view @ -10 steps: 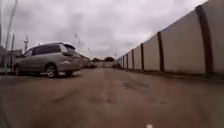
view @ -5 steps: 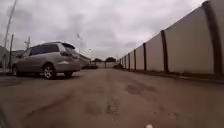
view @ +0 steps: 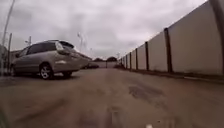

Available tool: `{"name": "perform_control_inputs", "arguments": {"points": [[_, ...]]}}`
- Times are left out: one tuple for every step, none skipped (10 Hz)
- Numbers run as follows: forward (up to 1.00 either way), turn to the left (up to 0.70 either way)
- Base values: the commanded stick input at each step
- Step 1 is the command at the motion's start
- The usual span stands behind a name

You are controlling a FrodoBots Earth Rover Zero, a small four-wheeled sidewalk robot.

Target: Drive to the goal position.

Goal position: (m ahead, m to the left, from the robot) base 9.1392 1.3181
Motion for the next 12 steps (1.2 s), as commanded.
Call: {"name": "perform_control_inputs", "arguments": {"points": [[0.70, 0.00], [0.70, 0.00], [0.70, 0.00], [0.70, 0.00], [0.70, 0.00], [0.70, 0.00], [0.70, 0.00], [0.70, 0.00], [0.70, 0.00], [0.70, 0.00], [0.70, 0.00], [0.70, 0.00]]}}
